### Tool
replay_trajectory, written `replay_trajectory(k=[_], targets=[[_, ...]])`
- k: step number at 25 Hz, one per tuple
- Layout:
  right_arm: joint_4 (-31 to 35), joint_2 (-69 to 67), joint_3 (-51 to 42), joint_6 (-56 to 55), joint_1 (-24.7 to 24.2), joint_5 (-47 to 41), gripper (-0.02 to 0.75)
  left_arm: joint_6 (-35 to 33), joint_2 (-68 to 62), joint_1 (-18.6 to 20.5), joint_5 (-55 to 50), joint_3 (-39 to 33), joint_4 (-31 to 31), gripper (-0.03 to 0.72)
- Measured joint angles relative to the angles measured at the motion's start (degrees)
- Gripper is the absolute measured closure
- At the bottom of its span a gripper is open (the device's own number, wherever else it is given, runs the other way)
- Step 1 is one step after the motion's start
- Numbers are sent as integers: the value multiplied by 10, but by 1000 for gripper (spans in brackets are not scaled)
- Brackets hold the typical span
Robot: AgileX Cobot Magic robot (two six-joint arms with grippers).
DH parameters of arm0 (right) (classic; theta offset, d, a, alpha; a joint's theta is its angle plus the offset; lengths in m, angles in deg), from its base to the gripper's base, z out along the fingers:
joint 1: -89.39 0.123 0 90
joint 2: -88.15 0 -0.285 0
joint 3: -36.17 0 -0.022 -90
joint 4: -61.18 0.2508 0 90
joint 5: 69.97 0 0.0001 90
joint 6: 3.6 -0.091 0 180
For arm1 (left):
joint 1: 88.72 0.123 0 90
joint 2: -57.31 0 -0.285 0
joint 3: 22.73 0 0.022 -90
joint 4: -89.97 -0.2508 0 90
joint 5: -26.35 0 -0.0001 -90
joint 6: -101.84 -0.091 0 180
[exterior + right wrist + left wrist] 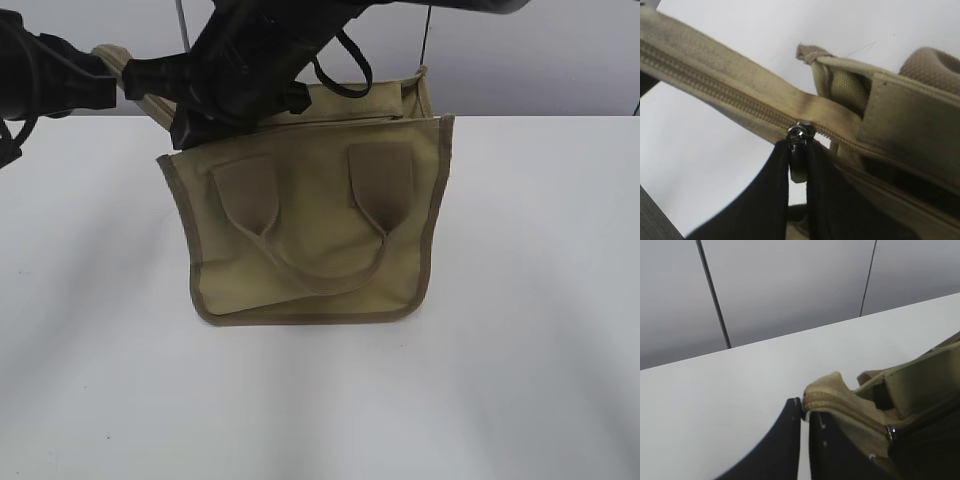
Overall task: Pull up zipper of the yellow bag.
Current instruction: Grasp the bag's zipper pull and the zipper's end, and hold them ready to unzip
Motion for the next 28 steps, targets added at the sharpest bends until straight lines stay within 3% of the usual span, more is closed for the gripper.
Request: replay_trajectory(k=[28], targets=[[-122, 70, 0, 46, 0, -131, 686, 0, 1, 5, -48, 0, 12, 669]])
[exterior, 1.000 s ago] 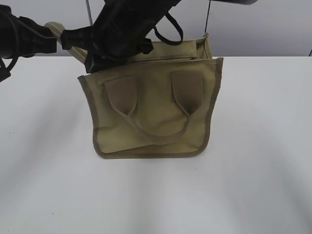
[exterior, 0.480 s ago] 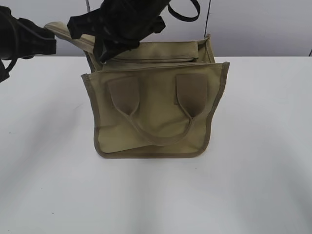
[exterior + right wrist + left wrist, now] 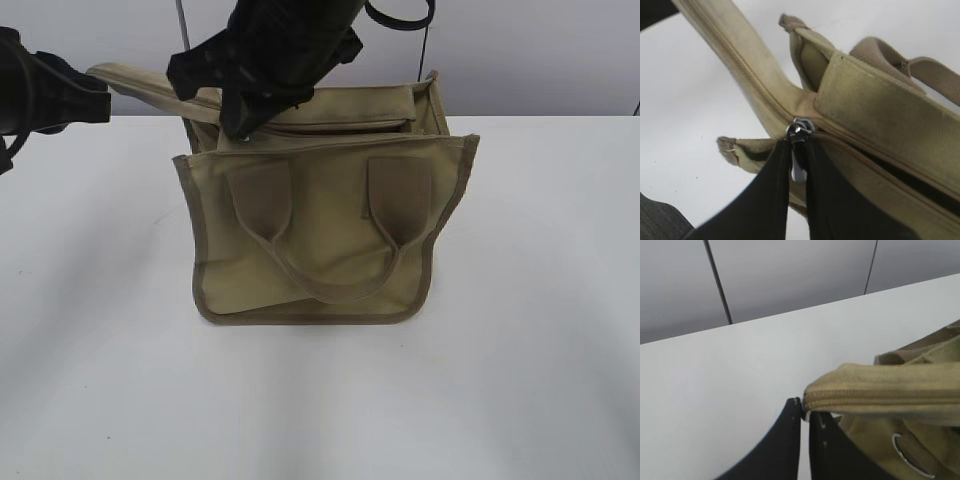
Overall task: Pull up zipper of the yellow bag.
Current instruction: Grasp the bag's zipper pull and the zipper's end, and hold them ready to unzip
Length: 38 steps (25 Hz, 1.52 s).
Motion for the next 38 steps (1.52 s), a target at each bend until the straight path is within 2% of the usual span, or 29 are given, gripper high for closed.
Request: replay_trajectory(k=[11, 13, 16, 20, 24, 27, 29, 31, 33, 35, 38], targets=[[-48, 6, 0, 2, -17, -51, 687, 0, 0, 10, -5, 0, 1, 669], [-48, 8, 0, 2, -27, -61, 692, 0, 0, 10, -6, 0, 2, 669], [-68, 19, 0, 4, -51, -99, 751, 0, -1, 16, -8, 0, 4, 669], [-77, 34, 0, 14, -90, -124, 751, 0, -6, 17, -7, 0, 7, 669], [-53, 40, 0, 32, -105, -121, 751, 0, -6, 17, -5, 0, 8, 669], [26, 40, 0, 76, -105, -115, 745, 0, -6, 17, 4, 0, 8, 669], [86, 39, 0, 118, -105, -109, 687, 0, -6, 17, 10, 0, 7, 669], [145, 34, 0, 153, -104, -102, 568, 0, -6, 17, 18, 0, 14, 669], [175, 26, 0, 175, -99, -92, 447, 0, -6, 17, 21, 0, 20, 669], [184, 16, 0, 188, -92, -76, 411, 0, -6, 17, 22, 0, 23, 669], [187, 2, 0, 205, -77, -42, 414, 0, -6, 17, 24, 0, 26, 669]])
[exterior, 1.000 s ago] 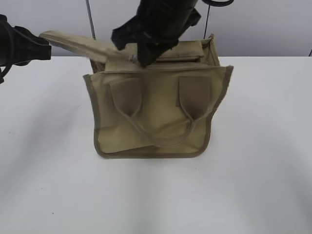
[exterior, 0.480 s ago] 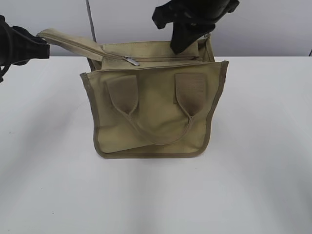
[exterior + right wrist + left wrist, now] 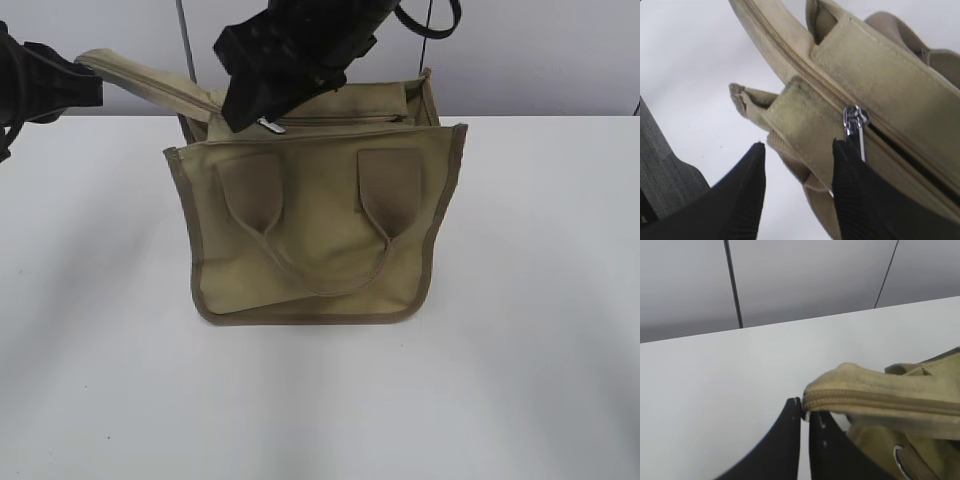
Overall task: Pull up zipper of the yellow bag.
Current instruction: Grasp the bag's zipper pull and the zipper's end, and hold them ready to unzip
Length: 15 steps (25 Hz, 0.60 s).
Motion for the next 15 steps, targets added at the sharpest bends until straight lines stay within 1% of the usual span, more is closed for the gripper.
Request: replay_trajectory(k=[3, 6, 9, 11, 15], targets=[[-8, -18, 0, -1, 5, 36, 421, 0, 0, 0, 8, 0, 3, 669], [-60, -30, 0, -26, 5, 61, 423, 0, 1, 0, 12, 0, 4, 669], [-115, -33, 0, -53, 5, 68, 423, 0, 4, 0, 17, 0, 5, 669], [-125, -33, 0, -59, 5, 71, 423, 0, 6, -1, 23, 0, 5, 669], [-121, -40, 0, -61, 5, 72, 423, 0, 6, -1, 27, 0, 6, 669]])
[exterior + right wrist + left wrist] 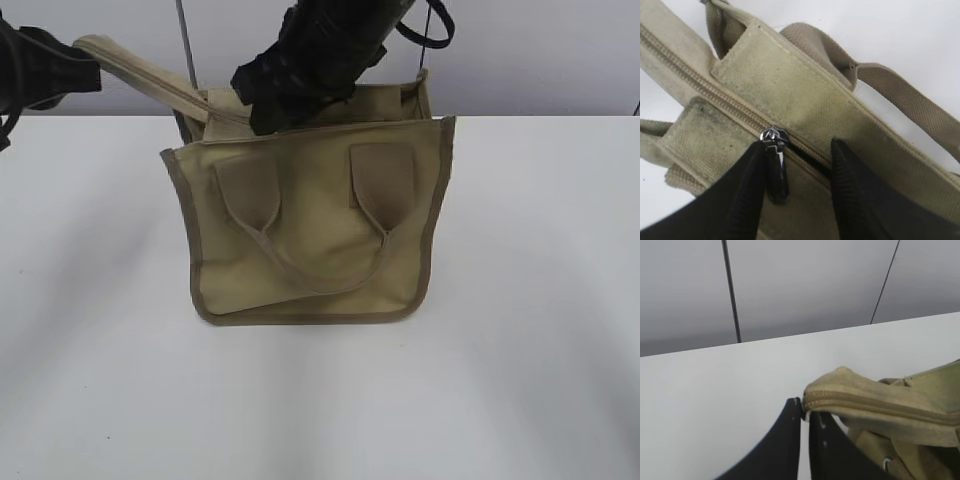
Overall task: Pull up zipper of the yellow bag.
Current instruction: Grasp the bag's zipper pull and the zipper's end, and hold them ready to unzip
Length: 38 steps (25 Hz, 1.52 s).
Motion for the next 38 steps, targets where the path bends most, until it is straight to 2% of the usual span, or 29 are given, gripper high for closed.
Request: replay_trajectory(k=[6, 8, 13, 15, 34, 38], targets=[[15, -23, 1, 4, 16, 1, 424, 2, 0, 0, 6, 0, 15, 669], [15, -29, 2, 4, 24, 3, 446, 2, 0, 0, 7, 0, 22, 669], [18, -43, 3, -10, 31, 4, 590, 2, 0, -1, 10, 0, 21, 669], [18, -46, 5, -14, 32, 4, 679, 2, 0, -1, 10, 0, 21, 669], [-8, 14, 4, 7, 21, -67, 680, 2, 1, -1, 0, 0, 21, 669], [-30, 17, 4, 7, 21, -83, 680, 2, 1, -1, -16, 0, 21, 669]])
